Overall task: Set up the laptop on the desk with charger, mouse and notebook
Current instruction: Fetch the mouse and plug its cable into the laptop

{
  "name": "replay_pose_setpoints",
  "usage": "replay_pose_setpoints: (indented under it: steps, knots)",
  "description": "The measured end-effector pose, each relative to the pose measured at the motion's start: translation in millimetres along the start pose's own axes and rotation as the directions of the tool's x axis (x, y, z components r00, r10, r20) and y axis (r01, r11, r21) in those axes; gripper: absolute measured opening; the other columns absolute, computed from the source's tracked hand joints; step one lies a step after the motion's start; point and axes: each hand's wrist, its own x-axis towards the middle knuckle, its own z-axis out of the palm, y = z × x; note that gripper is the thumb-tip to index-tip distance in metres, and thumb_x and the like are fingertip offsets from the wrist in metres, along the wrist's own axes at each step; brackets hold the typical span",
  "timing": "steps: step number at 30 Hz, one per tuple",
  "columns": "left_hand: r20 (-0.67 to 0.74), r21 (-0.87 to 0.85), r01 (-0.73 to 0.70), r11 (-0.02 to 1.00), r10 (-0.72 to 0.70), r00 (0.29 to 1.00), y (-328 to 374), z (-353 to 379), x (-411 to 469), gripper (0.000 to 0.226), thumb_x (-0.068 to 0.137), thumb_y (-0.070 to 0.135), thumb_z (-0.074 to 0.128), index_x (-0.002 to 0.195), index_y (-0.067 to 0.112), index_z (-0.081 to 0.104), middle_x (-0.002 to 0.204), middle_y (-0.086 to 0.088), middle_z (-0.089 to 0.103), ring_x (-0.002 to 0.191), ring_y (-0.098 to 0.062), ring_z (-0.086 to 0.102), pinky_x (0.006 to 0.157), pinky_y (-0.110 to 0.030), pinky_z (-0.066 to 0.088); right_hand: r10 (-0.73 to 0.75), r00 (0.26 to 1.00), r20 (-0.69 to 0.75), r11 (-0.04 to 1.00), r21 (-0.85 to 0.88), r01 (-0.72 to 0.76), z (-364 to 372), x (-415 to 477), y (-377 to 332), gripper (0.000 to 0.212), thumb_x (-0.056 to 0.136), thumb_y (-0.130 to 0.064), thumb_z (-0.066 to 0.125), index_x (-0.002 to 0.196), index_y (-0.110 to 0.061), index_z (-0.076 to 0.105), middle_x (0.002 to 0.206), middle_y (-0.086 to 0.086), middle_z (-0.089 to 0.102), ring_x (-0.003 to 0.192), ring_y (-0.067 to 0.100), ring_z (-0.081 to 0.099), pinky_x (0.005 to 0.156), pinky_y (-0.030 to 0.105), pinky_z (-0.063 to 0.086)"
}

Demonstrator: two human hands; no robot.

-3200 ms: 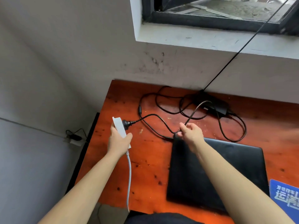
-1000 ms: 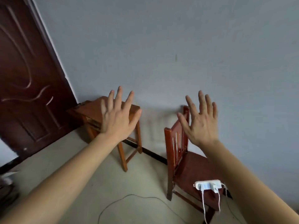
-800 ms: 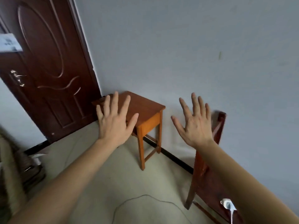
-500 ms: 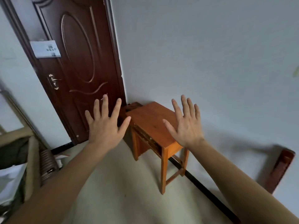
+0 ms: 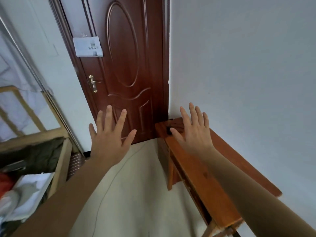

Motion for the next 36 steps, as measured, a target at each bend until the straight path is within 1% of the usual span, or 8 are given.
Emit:
replay_pose_setpoints:
  steps: [2,6,11,16,21,27,32,36]
  knots:
    - [0.014,0.015,0.006,1.000,-0.007,1.000,-21,29,23,0.073,0.094,0.071,0.024,0.156,0.033,0.021,0.163,-0.013,0.013,0.146,-0.042,0.019,0.103,-0.071,0.031,-0.027,1.000,0.001,0.999,-0.028,0.027,26,28,-14,0.079,0.096,-0.074,0.024,0.160,-0.029,0.013,0.168,0.011,0.013,0.155,0.034,0.011,0.120,0.052,-0.003]
    - [0.041,-0.015,-0.011,1.000,0.012,0.999,-57,89,85,0.074,0.093,0.071,0.026,0.156,0.032,0.022,0.163,-0.014,0.013,0.144,-0.044,0.021,0.101,-0.071,0.032,-0.031,1.000,0.003,0.997,-0.077,0.031,78,96,-34,0.078,0.096,-0.074,0.026,0.159,-0.031,0.015,0.167,0.011,0.018,0.153,0.036,0.017,0.119,0.051,0.000]
    - [0.156,-0.065,-0.072,0.995,0.081,0.984,-99,153,191,0.074,0.095,0.067,0.028,0.156,0.027,0.021,0.163,-0.019,0.012,0.146,-0.042,0.018,0.107,-0.068,0.029,0.068,0.998,0.011,0.990,-0.126,-0.066,132,197,-50,0.079,0.095,-0.076,0.020,0.159,-0.035,0.003,0.169,0.011,0.006,0.155,0.037,0.011,0.120,0.052,-0.002]
    - [0.183,-0.135,-0.173,0.976,0.197,0.963,-112,204,280,0.077,0.095,0.060,0.038,0.157,0.023,0.013,0.163,-0.022,0.009,0.148,-0.040,0.014,0.111,-0.063,0.029,0.160,0.987,0.021,0.975,-0.160,-0.155,146,260,-43,0.079,0.096,-0.071,0.017,0.159,-0.031,-0.007,0.169,0.015,0.002,0.155,0.038,0.009,0.125,0.056,0.010]
    - [0.191,-0.215,-0.248,0.945,0.290,0.938,-89,264,343,0.077,0.094,0.058,0.043,0.157,0.022,0.014,0.162,-0.022,0.013,0.147,-0.039,0.017,0.111,-0.061,0.029,0.247,0.969,0.012,0.955,-0.172,-0.241,170,309,-17,0.080,0.098,-0.066,0.029,0.161,-0.027,-0.001,0.168,0.016,0.004,0.154,0.037,0.011,0.125,0.055,0.011]
    - [0.232,-0.249,-0.345,0.905,0.402,0.886,-51,350,408,0.077,0.095,0.058,0.040,0.157,0.025,0.010,0.163,-0.020,0.010,0.149,-0.036,0.014,0.115,-0.057,0.025,0.332,0.943,-0.016,0.930,-0.162,-0.330,238,361,31,0.080,0.098,-0.063,0.035,0.161,-0.025,0.004,0.167,0.018,0.013,0.152,0.037,0.018,0.124,0.054,0.015]
    - [0.415,-0.279,-0.343,0.897,0.435,0.799,-21,433,467,0.076,0.097,0.060,0.034,0.158,0.026,0.003,0.165,-0.016,0.002,0.150,-0.033,0.008,0.117,-0.054,0.023,0.453,0.887,0.091,0.889,-0.126,-0.441,302,417,81,0.083,0.098,-0.063,0.036,0.161,-0.025,0.000,0.167,0.017,0.010,0.153,0.036,0.016,0.124,0.052,0.015]
    - [0.475,-0.277,-0.399,0.874,0.486,0.734,-4,491,507,0.076,0.098,0.058,0.035,0.158,0.025,0.001,0.165,-0.016,-0.001,0.151,-0.033,0.005,0.118,-0.055,0.020,0.501,0.851,0.155,0.865,-0.119,-0.488,343,449,111,0.082,0.098,-0.061,0.038,0.161,-0.024,0.001,0.167,0.016,0.011,0.152,0.035,0.016,0.124,0.050,0.016]
